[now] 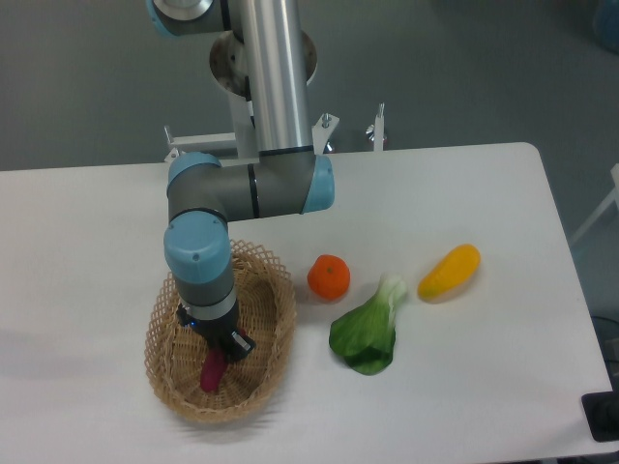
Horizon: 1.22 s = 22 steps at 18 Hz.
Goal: Pick up the sweet potato from the basket
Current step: 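Lift the sweet potato out of the basket and carry it upward beside the yellow squash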
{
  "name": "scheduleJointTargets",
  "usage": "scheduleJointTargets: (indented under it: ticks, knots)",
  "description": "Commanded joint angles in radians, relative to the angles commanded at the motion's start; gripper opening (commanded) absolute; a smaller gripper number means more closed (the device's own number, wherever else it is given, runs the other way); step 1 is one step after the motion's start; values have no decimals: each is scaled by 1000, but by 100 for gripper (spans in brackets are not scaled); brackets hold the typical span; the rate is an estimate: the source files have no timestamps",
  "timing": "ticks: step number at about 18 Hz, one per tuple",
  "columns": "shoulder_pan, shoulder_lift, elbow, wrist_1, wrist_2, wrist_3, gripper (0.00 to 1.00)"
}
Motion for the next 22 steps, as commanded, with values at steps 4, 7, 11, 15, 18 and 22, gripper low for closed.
scheduleJointTargets:
  ticks: [4, 7, 11, 15, 18, 22]
  knots:
    - [3, 23, 44, -26, 0, 9, 12]
    - [40, 86, 46, -49, -3, 93, 12]
    - [139, 170, 48, -103, -8, 147, 13]
    - [267, 231, 48, -168, -35, 309, 13]
    - [366, 270, 49, -233, -67, 435, 13]
    - [503, 293, 55, -322, -89, 641, 13]
